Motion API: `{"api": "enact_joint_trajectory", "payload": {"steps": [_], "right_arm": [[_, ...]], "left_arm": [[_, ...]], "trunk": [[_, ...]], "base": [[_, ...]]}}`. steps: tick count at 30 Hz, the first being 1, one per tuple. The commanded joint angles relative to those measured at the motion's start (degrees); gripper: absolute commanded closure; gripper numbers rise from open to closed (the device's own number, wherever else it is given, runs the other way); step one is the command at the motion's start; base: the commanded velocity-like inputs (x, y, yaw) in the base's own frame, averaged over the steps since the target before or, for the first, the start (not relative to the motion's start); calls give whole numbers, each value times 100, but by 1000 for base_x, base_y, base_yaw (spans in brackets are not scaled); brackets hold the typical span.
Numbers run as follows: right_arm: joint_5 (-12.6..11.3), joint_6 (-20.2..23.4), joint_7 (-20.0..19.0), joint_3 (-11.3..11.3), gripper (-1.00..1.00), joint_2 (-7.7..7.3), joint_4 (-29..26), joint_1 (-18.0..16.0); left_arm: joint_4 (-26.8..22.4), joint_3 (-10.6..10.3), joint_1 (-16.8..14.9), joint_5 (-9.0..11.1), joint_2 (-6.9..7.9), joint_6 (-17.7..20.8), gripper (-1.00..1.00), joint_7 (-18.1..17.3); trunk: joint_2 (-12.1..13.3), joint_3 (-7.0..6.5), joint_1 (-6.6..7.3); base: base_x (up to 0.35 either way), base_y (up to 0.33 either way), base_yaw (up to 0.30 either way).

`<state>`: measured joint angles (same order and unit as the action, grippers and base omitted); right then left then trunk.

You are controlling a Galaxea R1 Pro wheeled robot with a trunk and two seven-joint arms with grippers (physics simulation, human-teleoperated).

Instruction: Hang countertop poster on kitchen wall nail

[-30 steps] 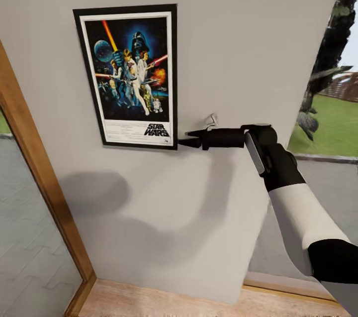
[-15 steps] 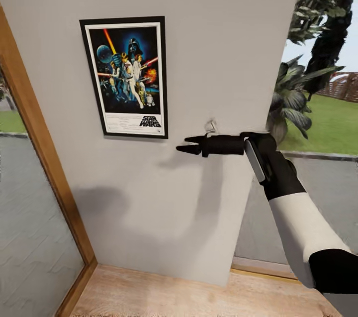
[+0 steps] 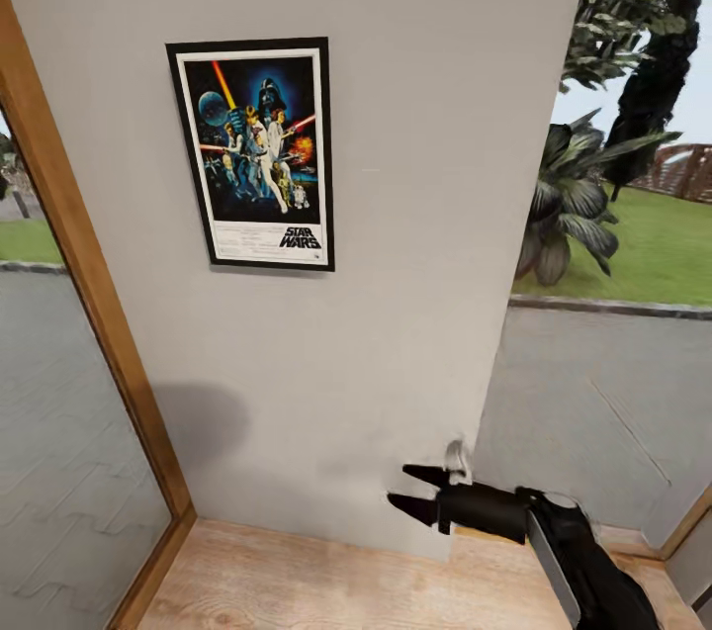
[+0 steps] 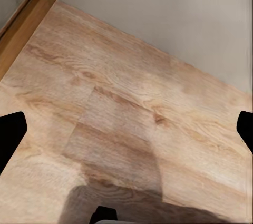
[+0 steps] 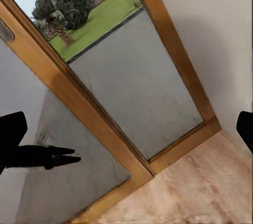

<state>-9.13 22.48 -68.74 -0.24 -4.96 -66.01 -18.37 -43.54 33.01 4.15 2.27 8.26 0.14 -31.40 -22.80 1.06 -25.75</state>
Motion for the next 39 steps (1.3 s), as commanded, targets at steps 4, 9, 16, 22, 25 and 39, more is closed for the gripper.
{"api": "enact_joint_trajectory", "payload": {"steps": [4,9,16,22,25,39], "right_arm": [[-37,-1423,-18,-76,-100,-245,2084,344],[-28,-2184,25,-101,-100,-441,3448,399],[-10,-2430,944,-80,-100,-789,5001,413],[-9,-2457,4648,-56,-100,-598,6234,414],[-9,-2458,5383,-55,-100,-533,6522,414],[-38,-2450,6163,-64,-100,-463,6805,414]], "left_arm": [[-30,11,-2,24,0,13,-100,-373],[-43,-11,-2,25,-3,37,-100,-577],[125,-19,-2,22,-27,30,-100,-573],[1531,-27,-2,-21,-18,-356,-100,609],[1914,-77,-2,-23,-21,-627,-100,1447],[2507,-71,-2,-104,-30,-923,-100,2531]], "trunk": [[-12,10,-4],[-12,10,-4],[-12,10,-4],[-12,10,-4],[-12,10,-4],[-12,10,-4]], "base": [[0,0,0],[0,0,0],[0,0,0],[0,0,0],[0,0,0],[0,0,0]]}}
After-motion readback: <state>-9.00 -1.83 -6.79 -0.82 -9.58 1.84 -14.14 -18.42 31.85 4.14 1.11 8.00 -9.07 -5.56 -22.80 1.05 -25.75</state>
